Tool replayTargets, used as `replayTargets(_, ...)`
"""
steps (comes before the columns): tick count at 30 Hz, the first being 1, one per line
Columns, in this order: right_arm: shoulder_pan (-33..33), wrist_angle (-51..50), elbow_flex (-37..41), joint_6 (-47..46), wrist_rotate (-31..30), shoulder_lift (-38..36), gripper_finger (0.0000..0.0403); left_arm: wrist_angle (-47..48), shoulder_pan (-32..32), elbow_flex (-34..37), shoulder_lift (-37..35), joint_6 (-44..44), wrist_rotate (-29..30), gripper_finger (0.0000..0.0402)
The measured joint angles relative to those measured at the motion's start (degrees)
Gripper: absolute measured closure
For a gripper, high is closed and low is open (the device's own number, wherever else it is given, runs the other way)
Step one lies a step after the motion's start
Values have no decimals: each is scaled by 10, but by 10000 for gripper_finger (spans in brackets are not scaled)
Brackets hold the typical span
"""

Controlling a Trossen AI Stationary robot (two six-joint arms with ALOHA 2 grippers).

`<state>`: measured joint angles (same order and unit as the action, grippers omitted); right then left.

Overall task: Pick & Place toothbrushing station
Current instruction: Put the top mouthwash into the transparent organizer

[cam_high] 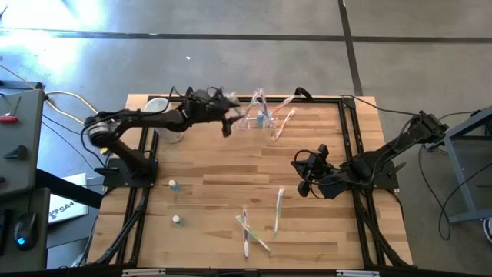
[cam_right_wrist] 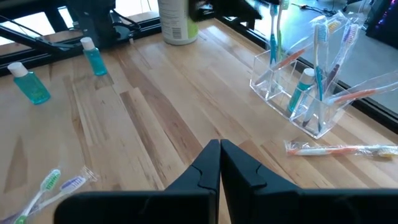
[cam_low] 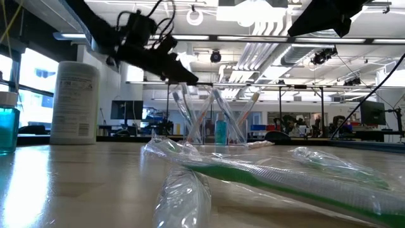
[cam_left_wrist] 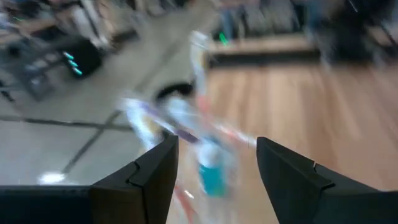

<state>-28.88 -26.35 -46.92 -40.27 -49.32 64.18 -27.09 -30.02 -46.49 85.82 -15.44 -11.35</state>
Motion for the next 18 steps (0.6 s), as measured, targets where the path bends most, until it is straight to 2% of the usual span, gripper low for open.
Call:
replayTargets(5,0,-3,0,5,0,0,399,319,89,-93,-48,-79,121,187)
replayTargets(8,0,-3,0,14,0,0,399,518,145,-177,-52,-63,179,187)
replayTargets(11,0,-3,0,16,0,0,399,697,190,-264,-52,56,196,187)
replayTargets(16,0,-2,0,29,0,0,399,924,248,-366,-52,381,193,187)
replayTargets(18,0,-3,0,31,0,0,400,991,267,-389,-52,473,194,187)
